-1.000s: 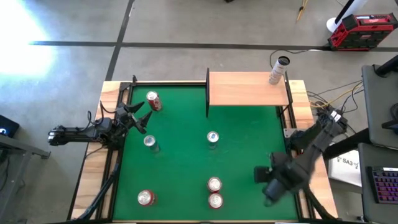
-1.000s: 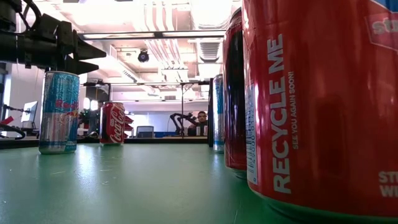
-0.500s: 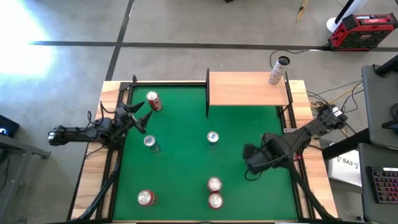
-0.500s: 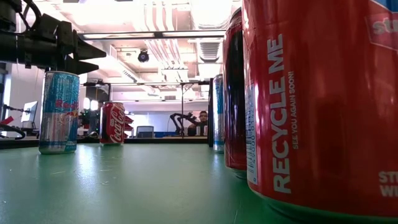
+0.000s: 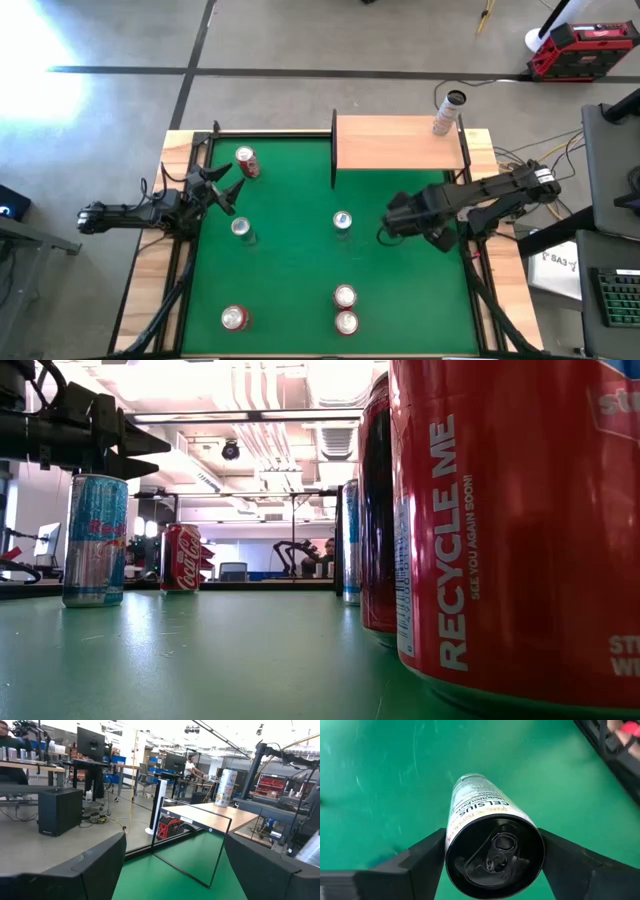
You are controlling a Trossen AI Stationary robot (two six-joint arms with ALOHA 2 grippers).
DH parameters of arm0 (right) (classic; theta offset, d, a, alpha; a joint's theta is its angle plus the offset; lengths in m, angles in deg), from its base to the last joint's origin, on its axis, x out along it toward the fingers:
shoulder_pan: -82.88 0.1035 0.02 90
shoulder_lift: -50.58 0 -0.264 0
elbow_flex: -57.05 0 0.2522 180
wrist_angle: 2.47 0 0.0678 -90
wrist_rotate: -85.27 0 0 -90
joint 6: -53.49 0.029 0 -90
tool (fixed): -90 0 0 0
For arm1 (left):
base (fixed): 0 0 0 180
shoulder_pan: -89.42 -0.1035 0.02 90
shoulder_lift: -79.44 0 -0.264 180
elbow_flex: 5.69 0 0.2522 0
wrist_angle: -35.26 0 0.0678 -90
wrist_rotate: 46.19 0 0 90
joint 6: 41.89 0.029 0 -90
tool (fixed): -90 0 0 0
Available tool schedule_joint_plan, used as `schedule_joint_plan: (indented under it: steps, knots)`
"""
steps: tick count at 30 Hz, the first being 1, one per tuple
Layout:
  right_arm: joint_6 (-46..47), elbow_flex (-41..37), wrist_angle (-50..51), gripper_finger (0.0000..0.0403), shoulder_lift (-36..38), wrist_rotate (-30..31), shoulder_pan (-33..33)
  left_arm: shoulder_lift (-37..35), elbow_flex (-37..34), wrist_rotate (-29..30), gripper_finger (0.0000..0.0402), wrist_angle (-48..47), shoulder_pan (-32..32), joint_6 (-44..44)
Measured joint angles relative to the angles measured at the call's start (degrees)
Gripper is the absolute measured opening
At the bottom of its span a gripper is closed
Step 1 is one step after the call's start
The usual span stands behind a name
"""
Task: Place canned beverage on shelf
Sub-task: Put the white yellow soda can on the shelf aligned with the other white yellow soda can
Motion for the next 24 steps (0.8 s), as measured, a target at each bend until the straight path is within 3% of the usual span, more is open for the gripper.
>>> schedule_joint_plan:
  steps: [9, 19, 24]
  knots:
    - [2.60, -0.63, -0.17, 0.0275, -1.32, -2.42, -7.22, 0.00, 0.00, -0.02, 0.0324, -0.02, 0.00, 0.01]
    - [32.48, -0.89, -0.59, 0.0279, -3.91, -3.24, -7.70, 0.00, 0.00, 0.01, 0.0324, 0.00, -0.02, 0.00]
    - [34.19, -0.89, -0.78, 0.0280, -5.16, -4.15, -9.28, 0.00, 0.01, -0.01, 0.0324, 0.01, -0.01, 0.01]
